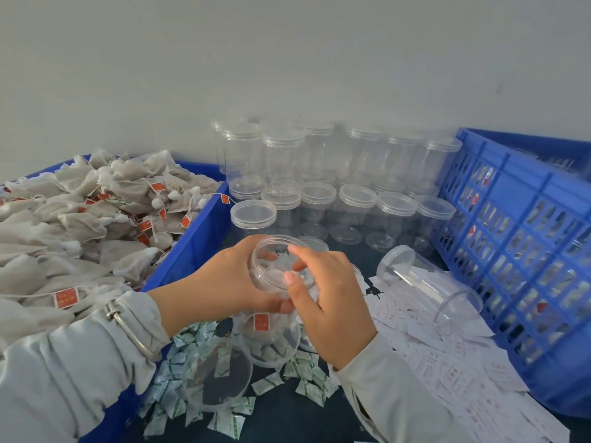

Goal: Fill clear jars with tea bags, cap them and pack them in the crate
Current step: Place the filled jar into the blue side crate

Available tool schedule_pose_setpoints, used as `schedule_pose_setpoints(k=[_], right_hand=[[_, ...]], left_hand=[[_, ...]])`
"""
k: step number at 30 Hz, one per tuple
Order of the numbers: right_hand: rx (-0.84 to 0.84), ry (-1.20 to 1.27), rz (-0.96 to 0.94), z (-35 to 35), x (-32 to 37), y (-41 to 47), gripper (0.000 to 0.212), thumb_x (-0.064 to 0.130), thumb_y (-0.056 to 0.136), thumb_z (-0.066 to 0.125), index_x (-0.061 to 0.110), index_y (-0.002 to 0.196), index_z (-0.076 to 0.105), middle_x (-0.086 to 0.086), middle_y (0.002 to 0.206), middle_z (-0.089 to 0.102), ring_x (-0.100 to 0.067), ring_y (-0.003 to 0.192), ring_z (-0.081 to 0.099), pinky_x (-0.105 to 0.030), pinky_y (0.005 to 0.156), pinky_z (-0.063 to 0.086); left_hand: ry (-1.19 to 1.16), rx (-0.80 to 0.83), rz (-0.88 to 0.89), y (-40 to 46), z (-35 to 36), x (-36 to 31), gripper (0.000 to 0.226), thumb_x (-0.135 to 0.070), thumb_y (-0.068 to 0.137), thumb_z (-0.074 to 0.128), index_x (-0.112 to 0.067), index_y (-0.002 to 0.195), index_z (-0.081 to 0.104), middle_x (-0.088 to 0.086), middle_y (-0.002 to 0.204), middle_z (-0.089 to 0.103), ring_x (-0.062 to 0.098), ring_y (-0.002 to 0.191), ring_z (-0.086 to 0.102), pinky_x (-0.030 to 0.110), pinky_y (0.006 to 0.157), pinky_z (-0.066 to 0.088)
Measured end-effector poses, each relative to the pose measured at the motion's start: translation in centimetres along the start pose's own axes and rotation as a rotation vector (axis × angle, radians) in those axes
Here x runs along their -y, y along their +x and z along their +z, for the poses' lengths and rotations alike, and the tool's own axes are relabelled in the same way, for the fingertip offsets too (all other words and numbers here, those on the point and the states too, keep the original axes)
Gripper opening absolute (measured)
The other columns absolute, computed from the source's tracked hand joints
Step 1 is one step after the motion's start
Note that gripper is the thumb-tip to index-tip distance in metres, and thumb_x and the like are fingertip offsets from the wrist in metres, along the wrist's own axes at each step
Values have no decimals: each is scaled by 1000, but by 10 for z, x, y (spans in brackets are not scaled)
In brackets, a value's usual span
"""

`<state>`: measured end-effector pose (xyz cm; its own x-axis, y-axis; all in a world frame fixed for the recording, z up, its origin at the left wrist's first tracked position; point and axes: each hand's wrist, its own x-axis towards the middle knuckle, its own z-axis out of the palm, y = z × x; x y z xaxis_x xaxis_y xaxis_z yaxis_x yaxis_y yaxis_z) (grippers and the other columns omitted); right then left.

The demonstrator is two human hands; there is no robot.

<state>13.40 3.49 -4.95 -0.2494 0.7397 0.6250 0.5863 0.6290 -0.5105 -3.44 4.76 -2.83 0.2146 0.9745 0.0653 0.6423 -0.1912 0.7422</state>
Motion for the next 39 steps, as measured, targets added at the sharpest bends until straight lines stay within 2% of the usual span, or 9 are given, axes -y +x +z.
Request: schedule_pose_setpoints(k=[7,16,19,22,27,30,33,36,39], right_hand=[[72,-83,-147,-52,0,15,33,13,76,53,8,104,70,-4,97,62,-22,97,57,-40,84,49],[-39,-363,-211,-164,-2,57,34,-5,72,70,7,104,68,-9,96,55,-23,89,56,-24,78,41],[-1,-462,-207,-212,-2,80,26,2,76,74,10,100,69,0,94,51,-7,80,54,-15,73,39],[-20,-608,-242,-260,-4,101,28,3,70,77,14,95,71,1,89,54,8,63,44,-7,65,34],[-89,-721,-209,-323,-33,123,31,11,69,79,26,93,69,8,78,58,-2,69,47,4,72,31],[-122,-704,-95,-358,-62,124,39,26,69,74,38,104,60,25,77,58,3,71,52,-7,76,39],[-114,-714,23,-384,-90,114,35,43,63,62,48,97,57,38,82,54,7,72,52,-11,75,40],[-66,-797,101,-388,-122,105,32,24,61,72,36,90,67,25,72,57,1,69,53,-10,66,37],[69,-895,231,-368,-149,95,29,4,62,79,19,87,75,13,66,55,-15,68,54,-24,65,34]], left_hand=[[-134,-104,49,14,-5,-29,95,-75,29,78,-46,115,52,-26,112,62,-5,92,63,21,83,49],[-387,-138,287,71,14,-135,77,-54,34,81,-43,105,52,-15,110,67,0,96,66,23,78,55],[-404,-181,379,89,18,-178,85,-57,37,78,-38,114,49,-15,110,64,-2,96,65,23,84,53],[-389,-209,455,109,22,-223,63,-55,42,81,-37,96,52,-15,95,66,0,90,66,22,82,54],[-242,-334,504,148,42,-277,84,-51,69,78,-23,140,42,-2,131,53,8,116,50,18,90,36],[-191,-356,493,164,67,-286,80,-45,77,73,-19,143,36,2,138,48,13,123,47,18,91,34],[-193,-301,440,176,92,-277,64,-36,83,68,-21,140,41,2,135,50,9,105,54,14,82,37],[-219,-249,386,182,106,-263,53,-30,85,65,-20,134,46,-2,127,52,-7,74,50,-2,55,36],[-220,-214,333,185,111,-247,44,-26,85,64,-22,126,51,-4,121,53,3,89,55,4,61,38]])
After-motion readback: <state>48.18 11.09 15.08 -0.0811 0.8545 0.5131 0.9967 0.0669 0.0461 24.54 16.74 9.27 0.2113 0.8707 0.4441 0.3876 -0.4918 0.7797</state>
